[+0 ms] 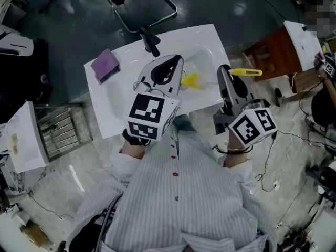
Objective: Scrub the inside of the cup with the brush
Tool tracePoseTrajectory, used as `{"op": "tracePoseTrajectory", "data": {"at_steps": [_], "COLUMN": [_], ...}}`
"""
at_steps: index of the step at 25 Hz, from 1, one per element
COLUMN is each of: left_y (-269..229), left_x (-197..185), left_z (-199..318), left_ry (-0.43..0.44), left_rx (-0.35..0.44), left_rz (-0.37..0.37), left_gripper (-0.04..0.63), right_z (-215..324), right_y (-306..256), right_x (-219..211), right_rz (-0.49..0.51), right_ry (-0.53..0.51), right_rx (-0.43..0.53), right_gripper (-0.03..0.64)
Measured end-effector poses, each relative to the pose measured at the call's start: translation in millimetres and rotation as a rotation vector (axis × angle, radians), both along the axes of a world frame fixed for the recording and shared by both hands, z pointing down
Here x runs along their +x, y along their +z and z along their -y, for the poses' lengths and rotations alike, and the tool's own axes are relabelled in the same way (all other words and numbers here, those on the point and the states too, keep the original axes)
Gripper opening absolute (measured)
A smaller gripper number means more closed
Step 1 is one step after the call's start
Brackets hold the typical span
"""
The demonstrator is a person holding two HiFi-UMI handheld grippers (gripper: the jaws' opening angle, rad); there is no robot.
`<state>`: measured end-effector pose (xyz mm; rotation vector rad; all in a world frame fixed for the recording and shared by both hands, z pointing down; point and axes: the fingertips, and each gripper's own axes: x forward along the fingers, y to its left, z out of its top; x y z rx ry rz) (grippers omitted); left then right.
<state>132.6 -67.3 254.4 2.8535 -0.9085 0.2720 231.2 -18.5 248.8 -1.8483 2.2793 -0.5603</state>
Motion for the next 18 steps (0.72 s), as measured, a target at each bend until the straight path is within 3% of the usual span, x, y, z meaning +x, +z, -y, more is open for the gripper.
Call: {"op": "tracePoseTrajectory", "data": {"at_steps": [8,18], "left_y": [22,47], "left_x": [-5,-4], "left_z": [21,50], "left_ry": [-0.099,-0.048], "left_rx": [-0.036,-0.056], "left_rz": [0.028,0.094], "left_gripper": [0.008,0.008], "right_z": [32,64], "right_y": [13,34], "right_x": [2,1], "right_rz": [0.02,0.046], "right_ry": [-0.088,-0.094], "right_rx": [-0.025,-0.069], "right_gripper": [0.055,0.055]}}
